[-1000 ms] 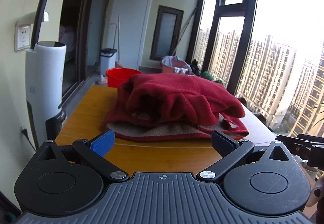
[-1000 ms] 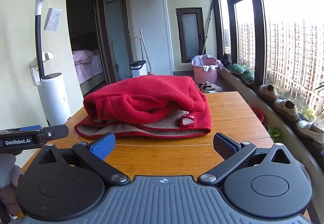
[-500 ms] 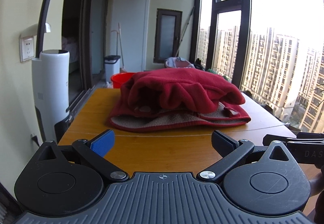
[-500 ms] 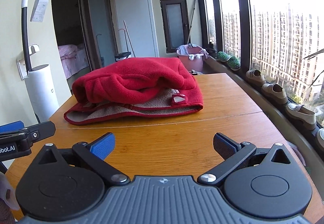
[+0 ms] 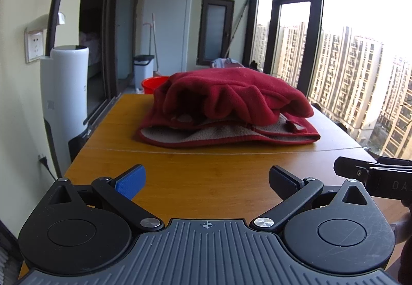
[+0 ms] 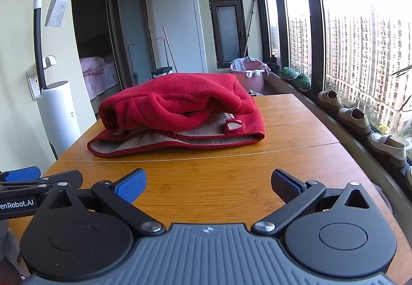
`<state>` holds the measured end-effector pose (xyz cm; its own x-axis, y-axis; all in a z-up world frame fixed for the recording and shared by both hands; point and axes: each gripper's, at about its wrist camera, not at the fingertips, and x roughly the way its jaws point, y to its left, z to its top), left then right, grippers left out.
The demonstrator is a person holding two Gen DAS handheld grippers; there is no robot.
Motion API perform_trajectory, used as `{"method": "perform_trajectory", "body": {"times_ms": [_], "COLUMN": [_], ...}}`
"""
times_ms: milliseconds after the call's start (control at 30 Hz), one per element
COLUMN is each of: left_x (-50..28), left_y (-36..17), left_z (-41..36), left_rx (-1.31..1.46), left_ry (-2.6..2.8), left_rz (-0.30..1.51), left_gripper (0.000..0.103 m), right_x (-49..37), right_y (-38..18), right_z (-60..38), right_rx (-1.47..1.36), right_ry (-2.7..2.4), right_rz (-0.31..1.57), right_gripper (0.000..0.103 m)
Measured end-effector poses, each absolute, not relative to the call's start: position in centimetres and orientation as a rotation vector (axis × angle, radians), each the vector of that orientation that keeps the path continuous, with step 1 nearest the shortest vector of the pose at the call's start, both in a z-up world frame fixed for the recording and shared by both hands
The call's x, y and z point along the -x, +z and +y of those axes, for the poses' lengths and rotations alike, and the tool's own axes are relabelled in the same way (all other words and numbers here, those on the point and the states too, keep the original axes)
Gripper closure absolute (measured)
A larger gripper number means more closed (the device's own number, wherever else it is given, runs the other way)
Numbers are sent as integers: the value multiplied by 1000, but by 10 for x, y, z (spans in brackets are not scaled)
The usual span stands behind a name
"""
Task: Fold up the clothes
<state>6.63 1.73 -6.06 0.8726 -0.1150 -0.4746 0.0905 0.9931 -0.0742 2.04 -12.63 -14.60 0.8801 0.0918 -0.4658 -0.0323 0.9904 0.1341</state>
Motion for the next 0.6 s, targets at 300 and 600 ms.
{"method": "perform_trajectory", "body": {"times_ms": [300,600], "left_x": [-67,-66], "left_y": [-62,-61], "left_z": [15,15], "left_rx": [37,32], "left_ry": [-107,-98], "left_rz": [516,521], "left_gripper": [0,0], "right_x": [-22,-23], "right_y": [-148,-149], "right_z": [-125,-126], "right_rx": [-127,-137], "right_ry": [75,78], "right_rz": [508,541], "right_gripper": [0,0]}}
